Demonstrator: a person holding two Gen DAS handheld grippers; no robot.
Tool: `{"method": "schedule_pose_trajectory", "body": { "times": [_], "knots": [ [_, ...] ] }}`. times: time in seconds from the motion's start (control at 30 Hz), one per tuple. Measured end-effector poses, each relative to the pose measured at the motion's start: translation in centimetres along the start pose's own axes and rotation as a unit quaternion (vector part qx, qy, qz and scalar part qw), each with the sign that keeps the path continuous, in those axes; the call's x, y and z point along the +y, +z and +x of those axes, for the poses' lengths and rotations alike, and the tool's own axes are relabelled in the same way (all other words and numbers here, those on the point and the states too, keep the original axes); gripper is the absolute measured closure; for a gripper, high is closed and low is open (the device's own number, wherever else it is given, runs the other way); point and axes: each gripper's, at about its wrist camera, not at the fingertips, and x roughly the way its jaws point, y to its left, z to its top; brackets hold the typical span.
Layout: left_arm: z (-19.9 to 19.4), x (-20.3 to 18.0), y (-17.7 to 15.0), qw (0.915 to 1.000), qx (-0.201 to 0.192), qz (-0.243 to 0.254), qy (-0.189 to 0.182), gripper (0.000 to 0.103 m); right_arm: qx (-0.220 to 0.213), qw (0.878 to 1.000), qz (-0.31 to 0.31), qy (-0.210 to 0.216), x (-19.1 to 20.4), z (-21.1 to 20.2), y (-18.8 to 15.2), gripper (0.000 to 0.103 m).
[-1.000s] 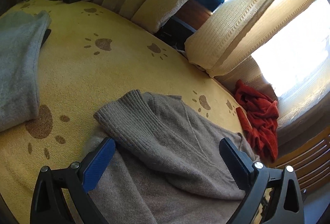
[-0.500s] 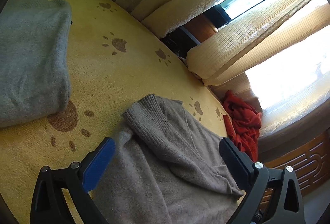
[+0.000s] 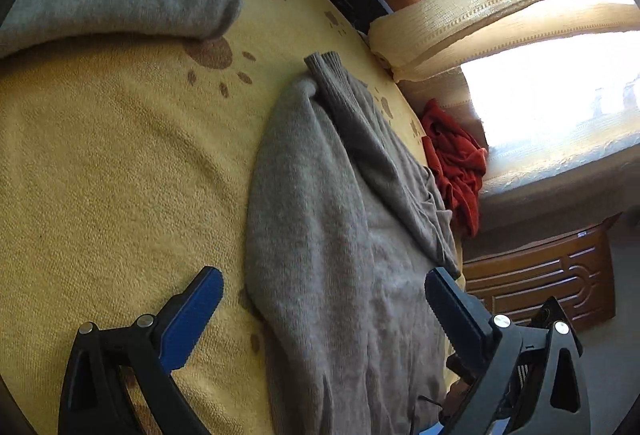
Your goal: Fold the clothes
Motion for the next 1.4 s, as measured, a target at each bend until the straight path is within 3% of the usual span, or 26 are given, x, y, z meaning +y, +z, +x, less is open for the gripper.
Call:
{"method": "schedule_pose_trajectory", "body": {
  "times": [0.23, 0.27, 0.3, 0.37, 0.4, 0.43, 0.57, 0.63, 0.73, 0.9, 1.07, 1.3, 1.4],
  "knots": [
    [-0.5, -1.2, -3.5, 0.9977, 0.055, 0.036, 0.017, 0.001, -0.016, 1.0, 0.018, -0.008, -0.8, -0.8, -0.9, 0.022],
    [-0.6, -1.3, -4.0, 0.9971, 0.061, 0.04, 0.021, 0.004, -0.015, 1.0, 0.018, -0.01, -0.8, -0.5, -1.1, 0.022],
    [-0.6, -1.5, -4.4, 0.9966, 0.063, 0.047, 0.026, 0.011, -0.014, 1.0, 0.019, -0.013, -0.9, -0.2, -1.4, 0.022],
    [0.0, -1.7, -4.9, 0.995, 0.078, 0.053, 0.032, 0.058, -0.014, 1.0, 0.025, -0.012, -1.2, 0.3, -1.9, 0.022],
    [0.4, -1.7, -5.0, 0.9941, 0.087, 0.054, 0.035, 0.068, -0.014, 0.999, 0.029, -0.011, -1.3, 0.6, -2.1, 0.022],
    [0.7, -1.6, -5.1, 0.9933, 0.091, 0.057, 0.043, 0.074, -0.015, 0.999, 0.031, -0.012, -1.3, 0.8, -2.4, 0.022],
    [1.3, -1.8, -5.2, 0.9913, 0.1, 0.065, 0.056, 0.08, -0.023, 0.999, 0.039, -0.017, -1.7, 0.7, -2.9, 0.022],
    [1.4, -2.1, -5.1, 0.9901, 0.097, 0.074, 0.07, 0.094, -0.033, 0.998, 0.049, -0.018, -2.1, 0.3, -3.0, 0.022],
    [1.1, -1.9, -4.7, 0.9882, 0.082, 0.084, 0.099, 0.098, -0.034, 0.997, 0.063, -0.025, -2.7, 0.2, -3.1, 0.022],
    [-3.4, -1.6, -2.4, 0.9807, -0.005, 0.102, 0.167, 0.098, -0.042, 0.996, 0.066, -0.029, -2.9, -0.2, -3.3, 0.022],
    [-8.7, -2.6, 0.6, 0.9564, -0.106, 0.129, 0.24, 0.098, -0.041, 0.996, 0.072, -0.029, -3.3, -0.2, -3.3, 0.022],
    [-10.8, 0.1, 3.0, 0.9282, -0.136, 0.119, 0.325, 0.098, -0.03, 0.996, 0.073, -0.032, -3.2, 0.2, -3.3, 0.022],
    [-10.5, 2.4, 3.4, 0.9251, -0.136, 0.091, 0.343, 0.098, -0.022, 0.997, 0.071, -0.029, -3.2, 0.5, -3.3, 0.02]
  ]
}}
